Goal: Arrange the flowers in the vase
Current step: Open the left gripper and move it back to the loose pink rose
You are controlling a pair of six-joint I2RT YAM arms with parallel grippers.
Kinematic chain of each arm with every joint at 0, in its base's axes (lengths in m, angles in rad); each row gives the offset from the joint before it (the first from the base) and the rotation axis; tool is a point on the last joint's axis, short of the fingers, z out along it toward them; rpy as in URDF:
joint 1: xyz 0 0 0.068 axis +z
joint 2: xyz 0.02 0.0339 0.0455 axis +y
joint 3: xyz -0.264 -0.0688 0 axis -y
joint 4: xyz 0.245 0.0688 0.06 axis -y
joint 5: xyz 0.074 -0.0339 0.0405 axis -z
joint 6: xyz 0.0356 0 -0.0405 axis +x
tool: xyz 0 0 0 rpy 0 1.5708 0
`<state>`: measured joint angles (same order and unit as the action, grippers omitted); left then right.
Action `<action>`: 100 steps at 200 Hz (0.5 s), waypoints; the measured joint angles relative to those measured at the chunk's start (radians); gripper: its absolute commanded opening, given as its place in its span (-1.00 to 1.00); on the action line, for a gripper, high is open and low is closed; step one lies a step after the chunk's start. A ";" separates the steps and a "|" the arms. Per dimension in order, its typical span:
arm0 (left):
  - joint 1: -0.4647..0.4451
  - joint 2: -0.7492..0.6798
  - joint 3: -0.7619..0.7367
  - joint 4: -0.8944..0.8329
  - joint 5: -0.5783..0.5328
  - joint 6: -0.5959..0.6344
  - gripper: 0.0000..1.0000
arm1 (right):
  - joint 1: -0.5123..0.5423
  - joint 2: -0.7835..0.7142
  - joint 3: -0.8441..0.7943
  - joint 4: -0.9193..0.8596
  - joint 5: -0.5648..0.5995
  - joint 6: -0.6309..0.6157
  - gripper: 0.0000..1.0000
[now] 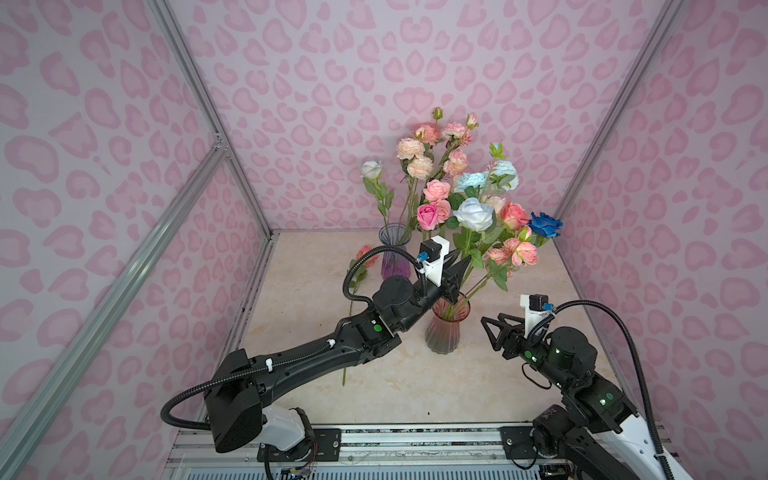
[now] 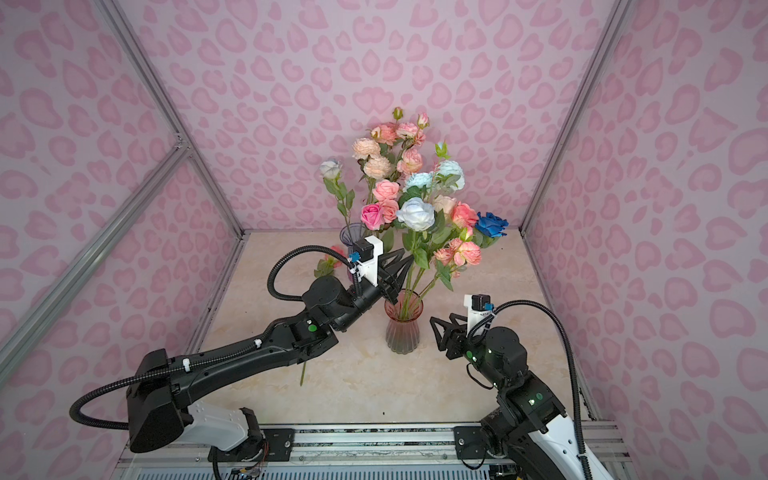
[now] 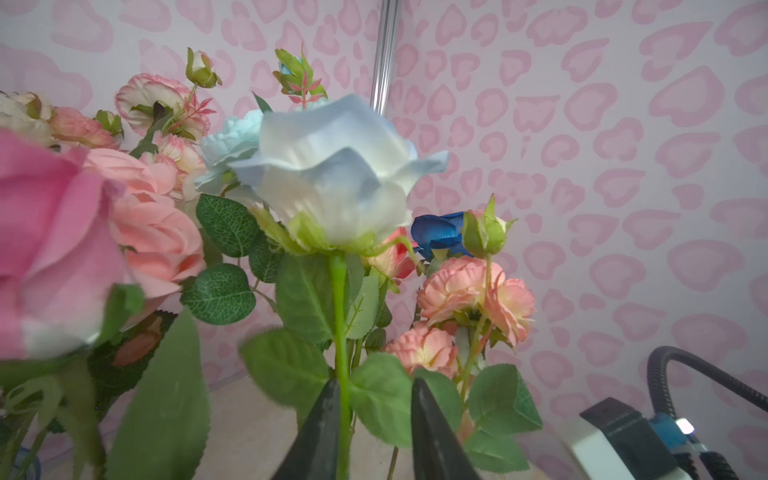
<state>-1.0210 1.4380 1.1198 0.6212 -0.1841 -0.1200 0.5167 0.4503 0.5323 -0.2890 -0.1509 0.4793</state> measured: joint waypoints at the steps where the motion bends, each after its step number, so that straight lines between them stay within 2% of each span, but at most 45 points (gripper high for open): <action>1: 0.000 0.000 0.000 -0.001 0.000 0.000 -0.29 | 0.000 0.000 0.000 0.000 0.000 0.000 0.30; 35: 0.000 -0.076 0.000 -0.070 -0.032 -0.012 -0.29 | 0.000 0.003 0.000 0.001 0.000 0.007 0.30; 61: -0.001 -0.186 -0.068 -0.108 -0.063 -0.023 -0.29 | 0.000 0.003 0.000 0.005 0.000 0.007 0.30; 75: -0.001 -0.260 -0.137 -0.137 -0.108 -0.025 0.00 | 0.000 0.004 0.005 0.005 -0.004 0.008 0.31; 100: 0.020 -0.408 -0.288 -0.212 -0.245 -0.027 0.25 | 0.000 -0.008 0.014 0.007 -0.016 0.009 0.31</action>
<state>-1.0012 1.0302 0.8318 0.4095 -0.4286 -0.1467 0.5167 0.4423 0.5461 -0.2817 -0.1665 0.4885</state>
